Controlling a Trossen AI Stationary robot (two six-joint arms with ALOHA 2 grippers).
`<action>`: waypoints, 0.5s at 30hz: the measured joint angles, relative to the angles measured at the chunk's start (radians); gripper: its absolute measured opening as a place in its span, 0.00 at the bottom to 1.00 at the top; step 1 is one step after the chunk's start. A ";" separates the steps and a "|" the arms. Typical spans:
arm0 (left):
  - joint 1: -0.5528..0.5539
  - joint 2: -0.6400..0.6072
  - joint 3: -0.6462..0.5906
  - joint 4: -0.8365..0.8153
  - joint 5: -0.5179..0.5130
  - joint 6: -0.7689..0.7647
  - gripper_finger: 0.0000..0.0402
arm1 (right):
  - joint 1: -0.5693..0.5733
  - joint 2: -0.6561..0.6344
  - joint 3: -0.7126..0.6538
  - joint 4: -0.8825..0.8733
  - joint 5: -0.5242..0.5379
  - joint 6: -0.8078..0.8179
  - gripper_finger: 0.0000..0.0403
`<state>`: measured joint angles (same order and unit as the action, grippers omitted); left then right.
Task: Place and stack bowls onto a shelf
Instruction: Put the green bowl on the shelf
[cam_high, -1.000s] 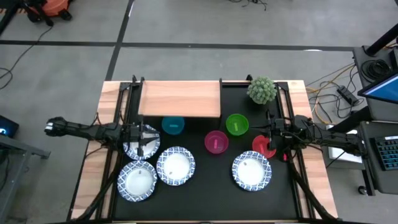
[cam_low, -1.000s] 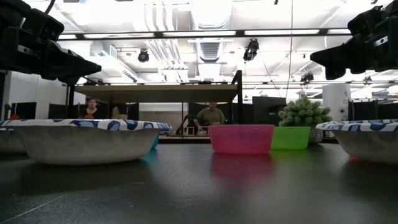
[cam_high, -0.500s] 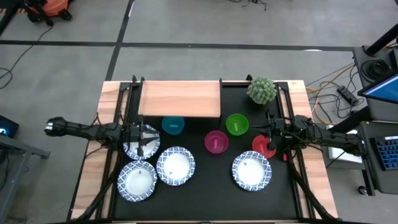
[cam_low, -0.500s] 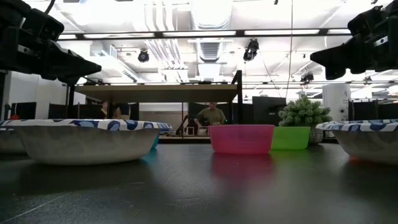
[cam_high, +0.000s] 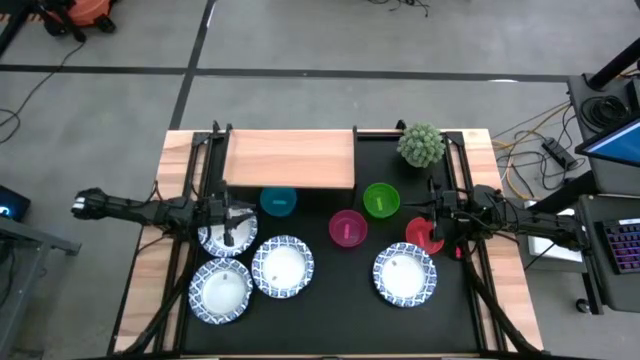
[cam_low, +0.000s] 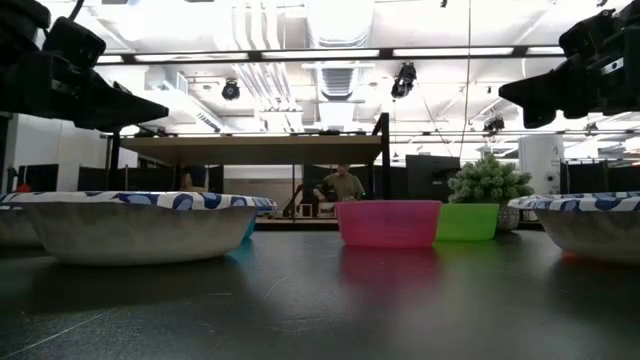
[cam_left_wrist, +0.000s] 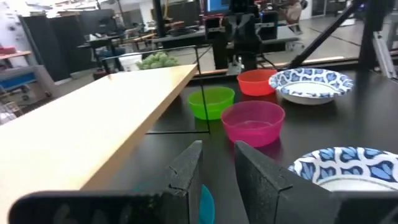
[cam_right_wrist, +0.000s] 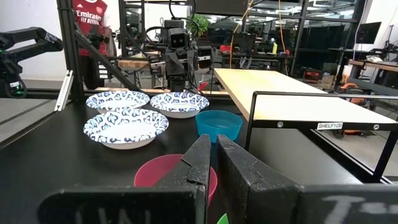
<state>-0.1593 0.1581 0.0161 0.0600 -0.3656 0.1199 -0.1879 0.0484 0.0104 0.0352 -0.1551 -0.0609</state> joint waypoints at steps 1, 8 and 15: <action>0.000 0.000 -0.001 0.007 0.010 -0.006 0.19 | 0.000 0.000 0.000 0.000 0.000 0.000 0.04; -0.001 0.000 -0.001 0.071 0.092 -0.303 0.19 | 0.000 0.000 0.000 0.006 -0.002 0.178 0.04; -0.001 0.000 0.000 0.132 0.069 -0.799 0.19 | 0.000 0.000 0.000 0.125 -0.002 0.379 0.04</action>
<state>-0.1604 0.1581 0.0162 0.1923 -0.2965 -0.6788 -0.1879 0.0486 0.0101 0.1602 -0.1574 0.3183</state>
